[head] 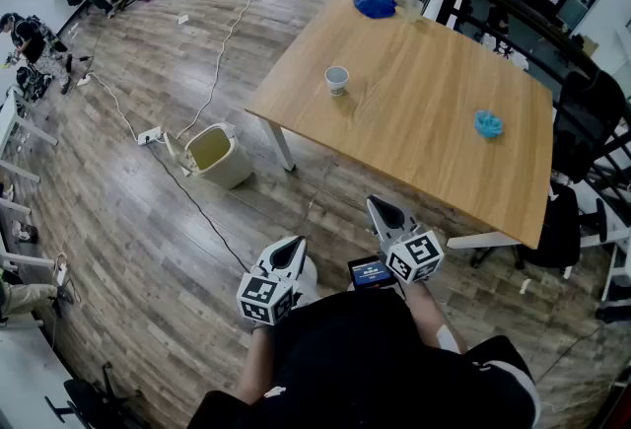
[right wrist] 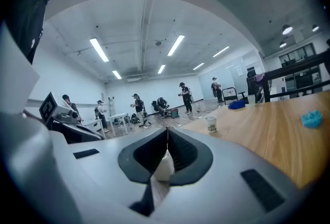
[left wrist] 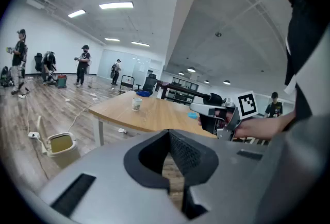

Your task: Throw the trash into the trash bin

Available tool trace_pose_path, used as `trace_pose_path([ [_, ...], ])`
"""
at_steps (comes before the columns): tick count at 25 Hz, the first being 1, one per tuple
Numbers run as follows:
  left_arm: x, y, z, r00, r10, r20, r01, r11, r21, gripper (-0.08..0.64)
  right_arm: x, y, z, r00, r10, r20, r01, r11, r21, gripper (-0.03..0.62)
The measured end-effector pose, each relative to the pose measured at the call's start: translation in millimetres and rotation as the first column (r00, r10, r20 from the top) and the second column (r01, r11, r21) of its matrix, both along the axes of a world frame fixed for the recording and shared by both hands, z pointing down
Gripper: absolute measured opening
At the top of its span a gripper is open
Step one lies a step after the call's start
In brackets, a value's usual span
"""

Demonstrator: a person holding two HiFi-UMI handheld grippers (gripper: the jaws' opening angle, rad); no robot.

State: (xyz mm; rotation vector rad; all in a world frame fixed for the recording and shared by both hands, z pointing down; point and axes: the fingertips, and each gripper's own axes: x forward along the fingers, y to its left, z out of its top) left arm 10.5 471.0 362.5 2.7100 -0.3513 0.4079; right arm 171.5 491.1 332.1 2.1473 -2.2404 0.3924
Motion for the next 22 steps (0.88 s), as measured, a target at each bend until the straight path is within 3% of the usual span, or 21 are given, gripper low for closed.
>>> trace_pose_path([
  [4,9.0,-68.9,-20.4,0.996,0.079,-0.038,-0.077,0.996,0.044,0.006,-17.1,-68.1,-12.1,1.000,-0.014,-0.025,0.013,1.000,-0.014,-0.002],
  [10,28.5,-157.5,-43.1,0.985,0.156,-0.068,-0.149,0.984,0.100,0.005,-1.6,-149.8,-42.7,0.993,0.018,-0.121,-0.017,1.000,0.010,-0.002],
  [13,13.7,-190.1,-22.9,0.988,0.146,-0.045,-0.143,0.988,0.062,0.005,-12.4,-173.6,-26.9,0.991,-0.010,-0.130,0.007,1.000,-0.022,-0.002],
  [17,5.0,-241.1,-2.2,0.999,0.046,0.021,-0.047,0.998,0.029,0.005,-7.9,-200.5,-8.8,0.980,0.031,-0.195,-0.046,0.996,-0.075,-0.002],
  [20,23.8,-249.1,5.7,0.996,0.087,0.034,-0.086,0.996,-0.013,0.005,18.0,-217.1,-8.2,0.979,0.062,-0.195,-0.075,0.995,-0.062,-0.002],
  [22,36.3,-252.8,23.9,0.987,0.129,0.098,-0.121,0.989,-0.090,0.005,36.3,-229.3,-5.4,0.981,0.104,-0.163,-0.115,0.991,-0.061,-0.002],
])
